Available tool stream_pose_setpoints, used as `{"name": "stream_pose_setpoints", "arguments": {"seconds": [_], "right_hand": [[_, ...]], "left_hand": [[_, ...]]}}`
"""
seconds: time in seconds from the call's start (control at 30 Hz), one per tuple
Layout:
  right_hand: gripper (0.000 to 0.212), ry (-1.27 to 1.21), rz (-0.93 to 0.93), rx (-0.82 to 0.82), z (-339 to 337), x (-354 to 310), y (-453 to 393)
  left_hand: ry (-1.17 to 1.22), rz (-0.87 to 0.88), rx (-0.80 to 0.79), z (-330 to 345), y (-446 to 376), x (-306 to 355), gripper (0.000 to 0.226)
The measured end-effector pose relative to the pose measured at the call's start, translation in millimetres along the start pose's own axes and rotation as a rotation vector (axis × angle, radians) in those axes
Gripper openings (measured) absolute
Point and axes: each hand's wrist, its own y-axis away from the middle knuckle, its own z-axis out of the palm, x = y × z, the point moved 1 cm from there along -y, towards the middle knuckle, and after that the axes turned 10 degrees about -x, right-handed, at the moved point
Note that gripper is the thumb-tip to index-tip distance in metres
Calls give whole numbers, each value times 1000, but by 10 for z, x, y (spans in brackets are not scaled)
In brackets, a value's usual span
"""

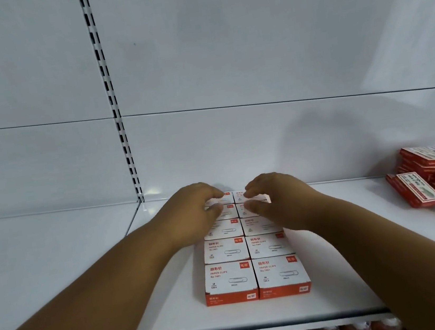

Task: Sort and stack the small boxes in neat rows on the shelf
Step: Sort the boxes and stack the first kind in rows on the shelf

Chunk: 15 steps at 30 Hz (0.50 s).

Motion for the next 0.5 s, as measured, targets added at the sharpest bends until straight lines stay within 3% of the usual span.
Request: {"name": "stream_pose_setpoints", "arguments": {"seconds": [0.17, 0.5], "right_hand": [[33, 60, 39, -61, 129, 8, -107], [28, -22, 14, 21, 210, 93, -151]], "left_hand": [[-58, -30, -113, 96, -175, -2, 26], [14, 15, -32, 178, -182, -73, 21]]}}
